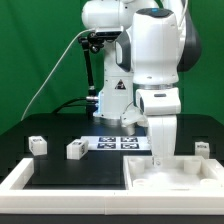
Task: Assemble one leg
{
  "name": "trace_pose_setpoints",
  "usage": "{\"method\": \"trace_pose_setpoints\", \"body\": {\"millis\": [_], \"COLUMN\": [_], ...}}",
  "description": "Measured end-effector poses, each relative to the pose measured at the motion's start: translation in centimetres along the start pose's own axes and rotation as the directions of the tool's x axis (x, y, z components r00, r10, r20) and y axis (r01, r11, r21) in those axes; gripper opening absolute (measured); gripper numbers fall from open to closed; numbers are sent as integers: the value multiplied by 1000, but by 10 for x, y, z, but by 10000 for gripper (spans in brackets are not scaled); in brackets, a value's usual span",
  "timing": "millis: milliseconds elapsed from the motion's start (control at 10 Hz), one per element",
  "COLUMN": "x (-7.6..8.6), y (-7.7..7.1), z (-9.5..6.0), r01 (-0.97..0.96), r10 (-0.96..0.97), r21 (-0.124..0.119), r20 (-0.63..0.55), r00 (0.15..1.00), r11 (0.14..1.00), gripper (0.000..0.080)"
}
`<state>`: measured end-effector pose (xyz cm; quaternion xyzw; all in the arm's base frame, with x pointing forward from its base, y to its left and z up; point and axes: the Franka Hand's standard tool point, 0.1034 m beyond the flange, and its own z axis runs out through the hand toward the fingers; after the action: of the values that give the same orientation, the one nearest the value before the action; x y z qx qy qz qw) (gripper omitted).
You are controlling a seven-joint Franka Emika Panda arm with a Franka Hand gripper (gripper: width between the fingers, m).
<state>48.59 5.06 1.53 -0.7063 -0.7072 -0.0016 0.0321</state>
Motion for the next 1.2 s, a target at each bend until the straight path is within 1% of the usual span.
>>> {"method": "trace_pose_setpoints", "body": {"millis": [100, 200, 300, 700, 800, 1000, 1100, 1200], "x": [0, 0, 0, 0, 3, 15, 20, 21], "y": [0, 0, 0, 0, -3, -9, -11, -11], "z": [0, 0, 0, -1, -9, -34, -44, -47], "r01": [0, 0, 0, -7, -36, -90, -113, -130], "r10": [0, 0, 0, 7, 36, 90, 115, 131], "r21": [0, 0, 0, -1, -9, -44, -59, -65], "r20": [0, 0, 0, 1, 5, 15, 17, 16], "r00": [1000, 1000, 1000, 1000, 999, 996, 993, 991], "r11": [1000, 1000, 1000, 1000, 999, 995, 992, 989], "gripper": [451, 597, 640, 649, 649, 649, 649, 649]}}
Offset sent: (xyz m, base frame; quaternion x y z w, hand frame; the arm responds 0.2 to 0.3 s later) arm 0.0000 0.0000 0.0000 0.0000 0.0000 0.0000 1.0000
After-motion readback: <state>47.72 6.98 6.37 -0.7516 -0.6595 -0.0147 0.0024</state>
